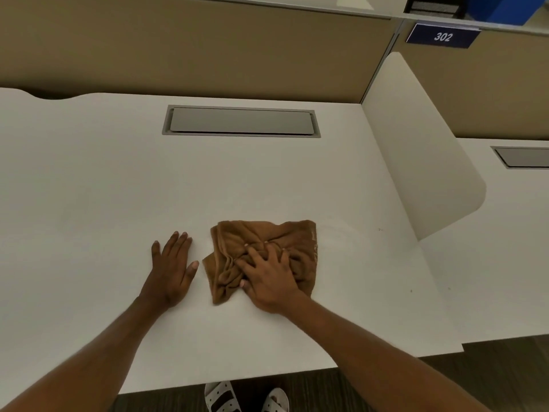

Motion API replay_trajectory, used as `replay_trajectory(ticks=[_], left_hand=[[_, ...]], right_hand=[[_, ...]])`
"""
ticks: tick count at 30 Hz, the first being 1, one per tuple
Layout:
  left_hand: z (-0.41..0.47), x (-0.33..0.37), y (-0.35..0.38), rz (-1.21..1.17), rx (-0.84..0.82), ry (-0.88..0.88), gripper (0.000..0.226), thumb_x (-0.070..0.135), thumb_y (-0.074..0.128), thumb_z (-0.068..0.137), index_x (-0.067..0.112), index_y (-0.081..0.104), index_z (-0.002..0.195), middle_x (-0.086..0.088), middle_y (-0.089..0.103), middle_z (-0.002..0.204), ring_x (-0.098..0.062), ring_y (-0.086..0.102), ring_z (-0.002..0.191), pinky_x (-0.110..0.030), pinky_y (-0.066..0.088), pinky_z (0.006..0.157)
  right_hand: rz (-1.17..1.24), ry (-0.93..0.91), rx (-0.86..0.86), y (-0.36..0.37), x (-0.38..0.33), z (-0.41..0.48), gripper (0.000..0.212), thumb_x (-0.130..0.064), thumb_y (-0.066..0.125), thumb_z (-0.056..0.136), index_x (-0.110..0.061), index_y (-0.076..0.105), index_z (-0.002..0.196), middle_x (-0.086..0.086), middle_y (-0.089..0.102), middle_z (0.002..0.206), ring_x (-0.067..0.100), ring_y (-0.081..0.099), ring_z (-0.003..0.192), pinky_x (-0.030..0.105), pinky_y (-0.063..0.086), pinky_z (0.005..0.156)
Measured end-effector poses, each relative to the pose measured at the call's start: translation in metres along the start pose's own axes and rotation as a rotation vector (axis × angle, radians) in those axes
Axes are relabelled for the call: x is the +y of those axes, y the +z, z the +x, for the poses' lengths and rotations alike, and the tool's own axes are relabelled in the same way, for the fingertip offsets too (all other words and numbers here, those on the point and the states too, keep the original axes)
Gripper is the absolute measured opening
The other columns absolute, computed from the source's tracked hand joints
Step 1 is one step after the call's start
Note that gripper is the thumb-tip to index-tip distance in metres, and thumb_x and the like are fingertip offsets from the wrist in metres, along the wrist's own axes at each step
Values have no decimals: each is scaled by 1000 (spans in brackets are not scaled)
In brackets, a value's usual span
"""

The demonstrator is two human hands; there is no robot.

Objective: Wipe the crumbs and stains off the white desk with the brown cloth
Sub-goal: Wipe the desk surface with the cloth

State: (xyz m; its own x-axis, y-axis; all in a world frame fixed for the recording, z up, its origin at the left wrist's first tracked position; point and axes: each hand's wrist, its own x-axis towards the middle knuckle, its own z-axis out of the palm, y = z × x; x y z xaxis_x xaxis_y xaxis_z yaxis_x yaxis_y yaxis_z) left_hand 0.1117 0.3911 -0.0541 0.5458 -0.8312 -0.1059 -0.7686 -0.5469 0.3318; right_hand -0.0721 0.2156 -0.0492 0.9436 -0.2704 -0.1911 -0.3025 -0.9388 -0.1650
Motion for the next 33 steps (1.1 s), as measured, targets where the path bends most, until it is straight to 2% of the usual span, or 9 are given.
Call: replay_trajectory(ticks=[5,8,11,18,23,26,28,31,33], left_hand=[[1,-1,0,19,0,-8,89,61,-2,91,-3,35,142,-22,34,151,-34,21,144,-57,7,115],[0,0,1,32,10,-17,81,55,9,92,-3,34,142,-21,33,151,-32,20,144,-56,6,115],[0,3,-1,37,23,-18,75,48,15,91,-4,36,141,-22,35,150,-33,22,144,-57,7,114],[-2,5,-2,55,26,-17,76,48,14,90,-5,37,140,-22,35,150,-33,23,144,-56,7,114],[-1,5,-1,81,6,-28,79,52,12,91,-5,38,139,-22,36,149,-33,23,143,-56,8,113],[1,6,-1,97,-11,-29,92,63,-1,89,-5,38,139,-22,36,149,-35,24,143,-57,9,113],[4,8,-2,129,-29,-37,97,65,-4,88,-6,39,138,-24,37,148,-37,27,141,-60,13,110],[4,13,-2,180,-73,-50,98,65,-4,88,-7,40,136,-26,38,146,-40,30,139,-64,17,107],[4,14,-1,208,-77,-53,97,65,-3,88,-8,41,136,-26,39,146,-41,31,138,-65,19,105]], right_hand=[[-49,-110,-16,4,-10,-50,48,-56,38,89,-36,43,132,4,42,148,44,41,125,63,36,95],[-59,-123,-21,4,-4,-78,45,-56,37,90,-37,44,131,2,44,146,40,44,120,57,37,91],[-65,-110,-28,2,11,-102,42,-56,36,92,-40,46,129,-2,45,146,36,46,118,56,38,88],[-73,19,-38,-5,69,-154,34,-55,36,93,-43,50,122,-6,48,141,34,50,115,52,41,83],[-92,203,-67,-16,121,-183,39,-53,34,94,-38,52,125,-4,50,142,36,49,119,51,42,84],[-36,330,-48,-23,142,-189,53,-59,16,95,-38,52,128,-7,45,146,33,40,129,56,35,97],[67,408,23,-27,142,-183,61,-62,9,94,-36,58,119,-6,49,141,32,41,128,63,28,103],[39,586,165,-24,127,-167,58,-61,26,92,-20,54,122,9,54,134,37,44,126,67,26,105],[50,783,148,-15,120,-159,71,-64,34,89,-10,42,135,18,41,146,42,30,138,67,17,109]])
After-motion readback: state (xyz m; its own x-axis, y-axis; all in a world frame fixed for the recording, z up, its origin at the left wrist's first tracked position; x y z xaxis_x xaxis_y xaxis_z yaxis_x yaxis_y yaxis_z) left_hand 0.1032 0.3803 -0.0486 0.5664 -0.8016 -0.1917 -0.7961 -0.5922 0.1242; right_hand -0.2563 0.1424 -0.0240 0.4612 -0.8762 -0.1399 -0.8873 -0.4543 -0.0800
